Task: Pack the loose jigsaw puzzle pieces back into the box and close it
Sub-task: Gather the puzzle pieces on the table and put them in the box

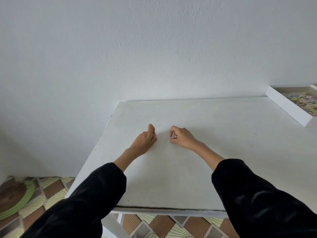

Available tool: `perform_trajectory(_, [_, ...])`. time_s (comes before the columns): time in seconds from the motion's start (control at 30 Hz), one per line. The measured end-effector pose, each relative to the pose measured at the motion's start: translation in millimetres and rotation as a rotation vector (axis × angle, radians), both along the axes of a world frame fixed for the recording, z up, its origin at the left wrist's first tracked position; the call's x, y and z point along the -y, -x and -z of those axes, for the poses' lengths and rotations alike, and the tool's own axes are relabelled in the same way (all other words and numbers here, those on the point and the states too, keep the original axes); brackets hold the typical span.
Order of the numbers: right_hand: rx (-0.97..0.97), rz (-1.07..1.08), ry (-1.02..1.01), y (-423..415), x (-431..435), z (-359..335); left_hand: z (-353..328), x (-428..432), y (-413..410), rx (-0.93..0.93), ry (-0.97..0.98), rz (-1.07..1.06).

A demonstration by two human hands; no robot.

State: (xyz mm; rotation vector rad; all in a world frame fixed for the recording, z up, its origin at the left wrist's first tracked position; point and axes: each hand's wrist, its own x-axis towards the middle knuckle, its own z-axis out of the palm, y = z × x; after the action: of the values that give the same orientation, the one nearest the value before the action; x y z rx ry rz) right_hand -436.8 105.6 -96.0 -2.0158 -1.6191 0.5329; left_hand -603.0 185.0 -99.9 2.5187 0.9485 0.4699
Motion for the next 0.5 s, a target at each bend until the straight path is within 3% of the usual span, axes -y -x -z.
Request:
perform_trajectory(0.13, [-0.073, 0.009, -0.070, -2.2, 8.0, 3.1, -0.7, -0.6, 1.2, 0.044, -0.001, 0.034])
perform_trajectory(0.33, [-0.340, 0.074, -0.193, -22.4, 36.4, -2.2, -6.6, 6.4, -5.6, 0.172, 0.204, 0.155])
perform_trajectory(0.5, [-0.411, 0.173, -0.225, -62.2, 64.9, -4.3, -14.3, 10.4, -32.4, 0.146, 0.248, 0.228])
